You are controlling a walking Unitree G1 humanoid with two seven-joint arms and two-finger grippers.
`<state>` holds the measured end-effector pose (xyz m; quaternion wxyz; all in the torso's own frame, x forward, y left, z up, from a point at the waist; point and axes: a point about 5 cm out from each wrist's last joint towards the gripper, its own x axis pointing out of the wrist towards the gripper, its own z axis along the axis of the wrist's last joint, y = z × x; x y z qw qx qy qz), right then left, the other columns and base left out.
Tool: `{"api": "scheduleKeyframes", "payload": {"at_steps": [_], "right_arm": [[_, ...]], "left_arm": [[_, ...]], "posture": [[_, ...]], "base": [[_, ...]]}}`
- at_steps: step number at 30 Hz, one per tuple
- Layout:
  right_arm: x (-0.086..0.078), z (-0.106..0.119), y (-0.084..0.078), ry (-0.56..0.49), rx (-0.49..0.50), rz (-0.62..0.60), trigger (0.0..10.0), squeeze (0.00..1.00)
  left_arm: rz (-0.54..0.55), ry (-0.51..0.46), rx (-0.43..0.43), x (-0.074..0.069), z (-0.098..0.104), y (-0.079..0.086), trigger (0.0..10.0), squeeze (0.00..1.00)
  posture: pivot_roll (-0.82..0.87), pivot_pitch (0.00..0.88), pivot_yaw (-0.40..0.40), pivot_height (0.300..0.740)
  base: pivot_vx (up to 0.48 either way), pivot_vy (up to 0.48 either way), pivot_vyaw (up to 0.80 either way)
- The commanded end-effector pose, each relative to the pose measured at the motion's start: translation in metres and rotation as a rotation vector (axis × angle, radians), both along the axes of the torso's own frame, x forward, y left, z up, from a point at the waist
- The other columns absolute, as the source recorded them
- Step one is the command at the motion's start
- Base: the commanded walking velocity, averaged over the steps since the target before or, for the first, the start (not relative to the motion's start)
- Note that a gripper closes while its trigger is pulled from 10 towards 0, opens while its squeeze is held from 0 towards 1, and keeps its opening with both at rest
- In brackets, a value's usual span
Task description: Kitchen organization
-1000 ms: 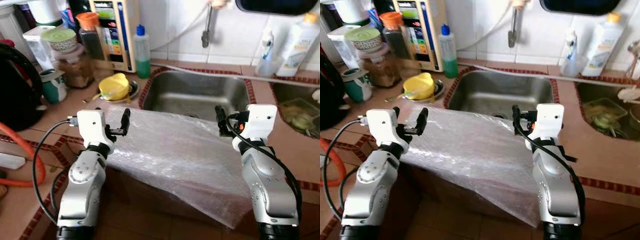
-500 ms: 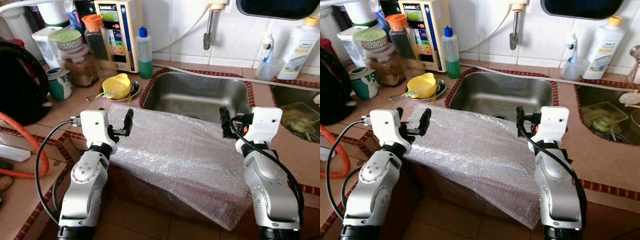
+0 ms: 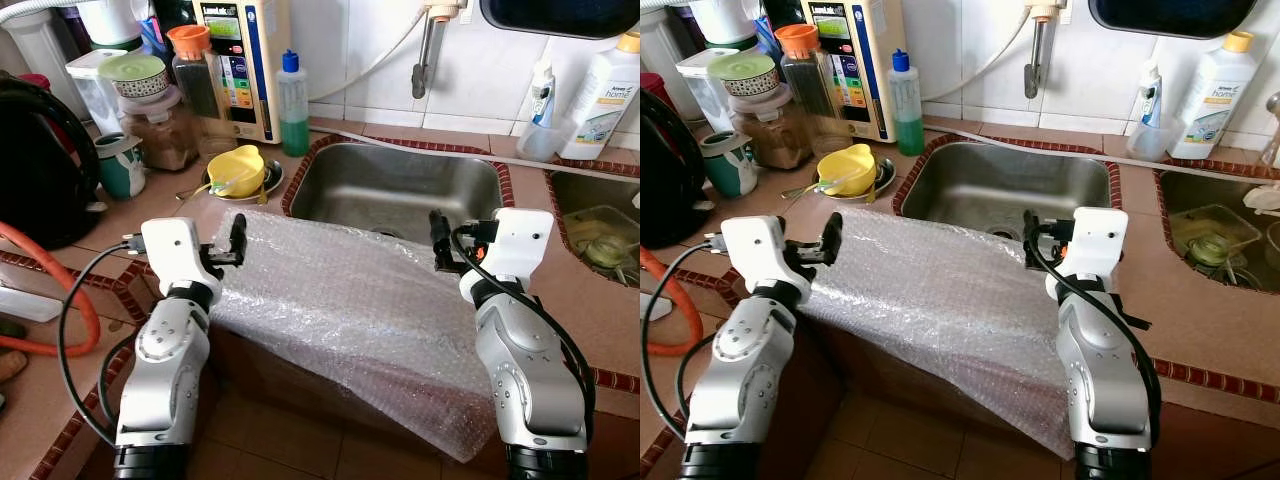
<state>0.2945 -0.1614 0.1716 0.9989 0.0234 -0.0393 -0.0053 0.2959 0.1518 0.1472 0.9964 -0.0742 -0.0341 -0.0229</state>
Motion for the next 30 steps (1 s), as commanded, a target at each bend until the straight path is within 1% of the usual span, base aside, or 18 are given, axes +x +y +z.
{"api": "scheduleKeyframes", "payload": {"at_steps": [1, 4, 5, 7, 8, 15, 18, 21, 25, 26, 28, 29, 30], "right_arm": [[0.0014, 0.0052, 0.0021, -0.014, 0.000, 0.012, 10.0, 0.00], [0.0032, 0.0066, 0.0004, -0.015, -0.005, 0.008, 10.0, 0.00], [0.0045, 0.0072, -0.0006, -0.016, -0.006, 0.005, 10.0, 0.00], [0.0062, 0.0075, -0.0017, -0.018, -0.003, -0.001, 10.0, 0.00], [0.0069, 0.0079, -0.0016, -0.021, -0.005, -0.002, 10.0, 0.00], [0.0091, 0.0091, 0.0005, -0.031, -0.026, 0.000, 10.0, 0.00], [0.0098, 0.0087, 0.0011, -0.030, -0.024, 0.004, 10.0, 0.00], [0.0087, 0.0110, 0.0026, -0.045, -0.033, 0.023, 10.0, 0.00], [0.0089, 0.0084, 0.0010, -0.026, -0.008, 0.019, 10.0, 0.00], [0.0082, 0.0116, 0.0011, -0.050, -0.001, 0.024, 10.0, 0.00], [0.0090, 0.0110, 0.0012, -0.033, -0.032, 0.013, 10.0, 0.00], [0.0091, 0.0108, 0.0014, -0.033, -0.029, 0.014, 10.0, 0.00], [0.0088, 0.0108, 0.0007, -0.037, -0.070, -0.004, 10.0, 0.00]], "left_arm": [[-0.013, -0.031, 0.012, 0.0035, 0.0066, -0.0034, 10.0, 0.00], [-0.012, -0.049, 0.027, 0.0057, 0.0078, -0.0051, 10.0, 0.00], [0.000, -0.075, 0.040, 0.0070, 0.0098, -0.0046, 10.0, 0.00], [0.030, -0.074, 0.074, 0.0090, 0.0102, -0.0023, 10.0, 0.00], [0.036, -0.067, 0.076, 0.0102, 0.0098, -0.0013, 10.0, 0.00], [0.007, -0.046, 0.019, 0.0110, 0.0086, -0.0028, 10.0, 0.00], [0.033, -0.050, 0.044, 0.0113, 0.0087, -0.0010, 10.0, 0.00], [0.035, -0.056, 0.052, 0.0098, 0.0080, 0.0016, 10.0, 0.00], [0.034, -0.054, 0.054, 0.0081, 0.0067, 0.0012, 10.0, 0.00], [0.023, -0.061, 0.067, 0.0072, 0.0072, 0.0000, 10.0, 0.00], [0.012, -0.058, 0.062, 0.0059, 0.0067, -0.0011, 10.0, 0.00], [0.011, -0.057, 0.062, 0.0058, 0.0065, -0.0013, 10.0, 0.00], [0.004, -0.056, 0.059, 0.0049, 0.0059, -0.0020, 10.0, 0.00]], "posture": [[0.02, 0.000, 0.046, 0.740], [0.02, 0.000, 0.052, 0.740], [0.02, 0.000, 0.053, 0.740], [0.02, 0.000, 0.055, 0.740], [0.02, 0.000, 0.055, 0.740], [0.03, 0.000, 0.054, 0.740], [0.03, 0.000, 0.049, 0.740], [0.03, 0.000, 0.041, 0.740], [0.03, 0.000, 0.036, 0.740], [0.03, 0.000, 0.033, 0.740], [0.03, 0.000, 0.032, 0.740], [0.03, 0.000, 0.032, 0.740], [0.03, 0.000, 0.030, 0.740]], "base": [[0.000, 0.000, -0.57], [0.000, 0.000, -0.79], [0.000, 0.000, -0.79], [0.000, 0.000, -0.79], [0.000, 0.000, -0.79], [0.000, 0.000, -0.79], [0.000, 0.000, -0.79], [0.000, 0.000, -0.72], [0.000, 0.000, 0.00], [0.000, 0.000, 0.00], [0.000, 0.000, 0.00], [0.000, 0.000, 0.00], [0.000, 0.000, 0.00]]}}
